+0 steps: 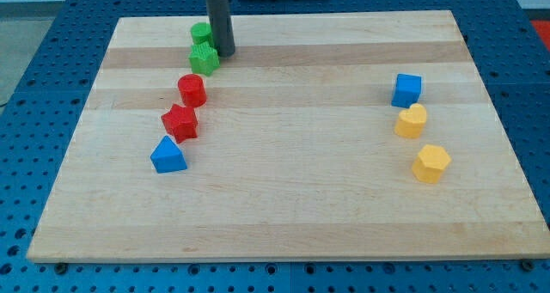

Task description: Move the blue triangle to the bottom right of the red star

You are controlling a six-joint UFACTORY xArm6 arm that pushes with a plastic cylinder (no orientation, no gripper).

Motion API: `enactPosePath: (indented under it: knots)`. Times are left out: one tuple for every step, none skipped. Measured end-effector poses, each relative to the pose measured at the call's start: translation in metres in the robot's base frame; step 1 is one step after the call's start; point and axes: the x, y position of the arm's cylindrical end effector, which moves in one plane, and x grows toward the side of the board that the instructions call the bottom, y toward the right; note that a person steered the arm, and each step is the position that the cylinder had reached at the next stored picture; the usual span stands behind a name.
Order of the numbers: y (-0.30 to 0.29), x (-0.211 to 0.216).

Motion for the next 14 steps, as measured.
enactPosePath:
  knots:
    - [0.000, 0.008]
    - [-0.002, 0.019]
    - [0.022, 0.070]
    - [0.028, 0.183]
    - [-0.018, 0.263]
    - [-0.106, 0.279]
    - [-0.125, 0.236]
    - [-0.068, 0.243]
    - [-0.036, 0.242]
    - [-0.069, 0.242]
    - [-0.120, 0.225]
    - [-0.085, 0.217]
    - [-0.005, 0.231]
    - [0.026, 0.228]
